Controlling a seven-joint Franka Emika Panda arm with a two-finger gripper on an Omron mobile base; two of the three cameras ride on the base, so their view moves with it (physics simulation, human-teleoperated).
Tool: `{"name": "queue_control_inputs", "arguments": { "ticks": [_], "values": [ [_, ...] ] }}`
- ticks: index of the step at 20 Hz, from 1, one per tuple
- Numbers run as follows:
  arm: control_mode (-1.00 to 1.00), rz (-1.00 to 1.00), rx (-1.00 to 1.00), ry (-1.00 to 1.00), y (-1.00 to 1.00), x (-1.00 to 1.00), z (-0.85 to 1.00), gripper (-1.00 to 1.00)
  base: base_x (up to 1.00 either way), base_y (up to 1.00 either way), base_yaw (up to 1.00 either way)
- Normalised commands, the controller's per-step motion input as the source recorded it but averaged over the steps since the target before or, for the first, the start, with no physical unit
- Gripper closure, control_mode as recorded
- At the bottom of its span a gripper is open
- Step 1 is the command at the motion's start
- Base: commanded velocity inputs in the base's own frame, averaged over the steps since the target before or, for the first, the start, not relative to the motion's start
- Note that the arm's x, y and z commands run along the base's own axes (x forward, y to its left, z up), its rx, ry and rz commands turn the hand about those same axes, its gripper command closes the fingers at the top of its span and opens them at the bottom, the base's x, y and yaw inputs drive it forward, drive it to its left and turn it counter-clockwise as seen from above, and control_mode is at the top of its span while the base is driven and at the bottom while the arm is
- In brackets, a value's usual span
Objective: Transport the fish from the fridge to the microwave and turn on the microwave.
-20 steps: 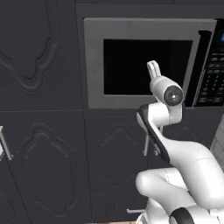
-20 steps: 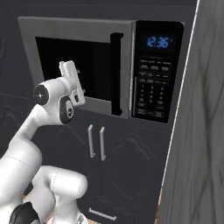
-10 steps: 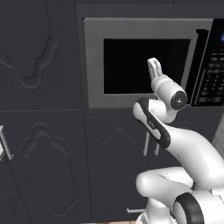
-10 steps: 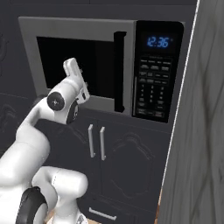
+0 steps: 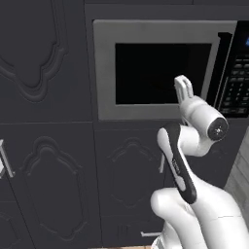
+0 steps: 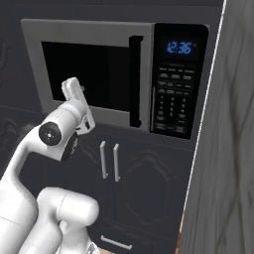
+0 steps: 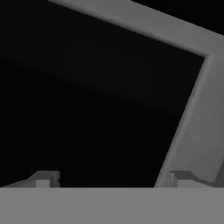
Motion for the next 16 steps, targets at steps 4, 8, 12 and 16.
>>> {"name": "queue_control_inputs", "arguments": {
  "ticks": [4,8,12,16],
  "values": [
    [-1.0,0.0,0.03,0.1,-0.09,-1.0,0.57,-1.0,0.0,0.0,0.0],
    [-1.0,0.0,0.04,0.16,-0.13,-1.0,0.5,-1.0,0.0,0.0,0.0],
    [-1.0,0.0,0.01,0.38,-0.27,-0.82,0.33,-1.0,0.0,0.0,0.0],
    [-1.0,-0.01,0.0,0.71,-0.22,-0.24,0.12,-1.0,0.0,0.0,0.0]
  ]
}}
